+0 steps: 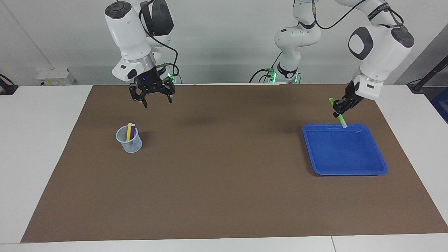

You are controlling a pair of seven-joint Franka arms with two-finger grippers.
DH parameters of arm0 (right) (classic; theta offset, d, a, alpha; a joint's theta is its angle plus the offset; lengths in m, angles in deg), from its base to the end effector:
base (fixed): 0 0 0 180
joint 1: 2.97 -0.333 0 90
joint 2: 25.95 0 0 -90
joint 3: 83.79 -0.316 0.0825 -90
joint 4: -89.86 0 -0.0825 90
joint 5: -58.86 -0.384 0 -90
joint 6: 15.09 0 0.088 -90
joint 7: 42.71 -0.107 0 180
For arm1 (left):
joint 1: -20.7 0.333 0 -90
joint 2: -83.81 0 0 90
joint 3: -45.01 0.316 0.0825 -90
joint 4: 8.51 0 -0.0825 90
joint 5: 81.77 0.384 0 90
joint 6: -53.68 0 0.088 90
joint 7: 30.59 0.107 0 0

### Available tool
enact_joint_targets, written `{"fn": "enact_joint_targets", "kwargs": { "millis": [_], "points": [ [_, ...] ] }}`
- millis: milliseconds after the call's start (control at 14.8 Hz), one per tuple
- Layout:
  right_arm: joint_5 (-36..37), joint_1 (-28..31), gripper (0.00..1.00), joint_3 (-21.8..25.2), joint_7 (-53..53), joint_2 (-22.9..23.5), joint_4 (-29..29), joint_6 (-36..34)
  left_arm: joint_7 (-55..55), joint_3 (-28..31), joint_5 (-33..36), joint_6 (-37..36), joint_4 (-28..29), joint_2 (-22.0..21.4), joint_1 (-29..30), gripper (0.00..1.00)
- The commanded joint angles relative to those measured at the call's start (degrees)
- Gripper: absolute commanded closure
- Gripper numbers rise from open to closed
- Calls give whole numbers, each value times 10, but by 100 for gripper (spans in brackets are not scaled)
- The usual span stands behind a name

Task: Right arm passes pens to left for tray arrangement
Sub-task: 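Carry the green pen to the tray with the left gripper while the right gripper returns, then lower the green pen into the tray and open the left gripper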

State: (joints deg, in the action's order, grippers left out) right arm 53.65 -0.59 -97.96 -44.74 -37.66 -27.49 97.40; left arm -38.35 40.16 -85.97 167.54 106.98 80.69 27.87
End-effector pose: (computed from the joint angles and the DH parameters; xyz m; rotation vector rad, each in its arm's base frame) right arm 0.4967 0.1175 0.5360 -3.0802 -0.2132 -0.1685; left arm 0.5423 0.0168 0.4785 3.0613 0.3146 0.0352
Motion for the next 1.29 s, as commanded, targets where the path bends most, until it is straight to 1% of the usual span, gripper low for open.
{"fn": "enact_joint_targets", "kwargs": {
  "millis": [0,203,407,678,881,1084,1220],
  "points": [
    [23,20,0,-3,28,-36,-45,7,88,-4,21,51,-9,49,14,100],
    [50,39,0,-3,51,-57,-82,25,157,-3,22,108,-10,83,33,100],
    [53,55,0,-3,78,-82,-133,62,171,-3,23,127,-10,98,65,100],
    [54,75,0,-3,108,-87,-144,69,222,-3,23,167,-4,130,109,100],
    [56,96,0,-3,139,-88,-169,107,249,-3,41,210,-5,161,120,100],
    [56,101,0,-3,140,-87,-188,132,256,-3,42,258,-6,198,133,100],
    [56,102,0,-3,140,-85,-204,151,285,-3,42,264,-6,205,144,100]
  ]
}}
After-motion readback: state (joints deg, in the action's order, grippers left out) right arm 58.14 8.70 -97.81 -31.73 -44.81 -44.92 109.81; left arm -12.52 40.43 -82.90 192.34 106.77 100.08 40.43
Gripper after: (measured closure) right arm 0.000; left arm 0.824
